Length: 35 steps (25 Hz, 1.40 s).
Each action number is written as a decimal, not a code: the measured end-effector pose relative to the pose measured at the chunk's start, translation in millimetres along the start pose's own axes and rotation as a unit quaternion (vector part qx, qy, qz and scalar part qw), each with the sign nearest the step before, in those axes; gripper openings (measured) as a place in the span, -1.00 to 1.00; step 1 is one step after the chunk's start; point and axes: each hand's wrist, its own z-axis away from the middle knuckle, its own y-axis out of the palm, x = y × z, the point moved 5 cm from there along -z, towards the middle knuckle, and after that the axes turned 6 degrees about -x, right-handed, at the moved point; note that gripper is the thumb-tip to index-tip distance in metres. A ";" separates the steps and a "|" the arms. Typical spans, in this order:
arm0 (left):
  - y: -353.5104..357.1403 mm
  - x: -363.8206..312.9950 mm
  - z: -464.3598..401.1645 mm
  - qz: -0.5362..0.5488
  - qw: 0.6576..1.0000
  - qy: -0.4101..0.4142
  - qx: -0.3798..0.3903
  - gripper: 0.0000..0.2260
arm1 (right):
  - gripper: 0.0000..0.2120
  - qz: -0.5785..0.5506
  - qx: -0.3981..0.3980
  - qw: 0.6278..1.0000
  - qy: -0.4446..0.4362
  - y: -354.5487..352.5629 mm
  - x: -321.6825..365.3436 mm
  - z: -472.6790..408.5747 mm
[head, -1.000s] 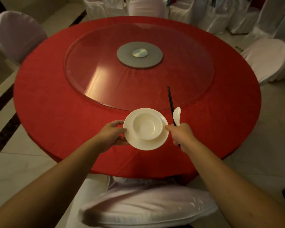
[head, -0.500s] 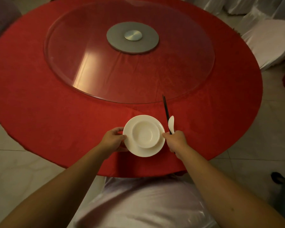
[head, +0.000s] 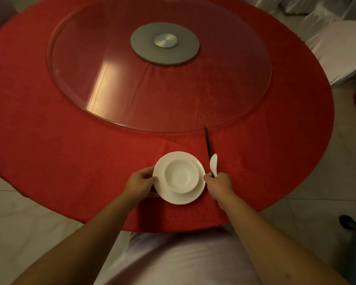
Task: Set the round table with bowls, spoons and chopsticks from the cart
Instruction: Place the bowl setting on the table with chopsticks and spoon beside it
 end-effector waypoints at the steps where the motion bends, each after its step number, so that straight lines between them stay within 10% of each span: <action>1: 0.3 0.3 -0.5 -0.007 1.000 0.005 -0.001 -0.61 | -0.85 -0.002 0.002 1.000 0.000 0.1 -0.7 -0.1; 13: -21.9 -38.2 31.5 -0.185 0.948 0.149 -0.209 -0.83 | -0.71 -0.019 -0.004 1.000 -0.009 -21.1 10.0 7.8; 17: 24.7 -55.4 70.5 -0.164 0.967 0.188 -0.060 -0.93 | -0.62 -0.066 0.040 0.997 -0.002 -29.2 19.2 19.7; 23: 102.5 -29.5 91.9 -0.130 0.977 -0.034 0.166 -0.83 | -0.63 -0.151 0.138 0.979 0.015 -23.9 28.4 42.6; 35: 130.5 -26.7 104.0 0.046 0.980 -0.086 0.171 -0.94 | -0.61 -0.177 0.209 0.962 0.023 -29.8 23.2 67.8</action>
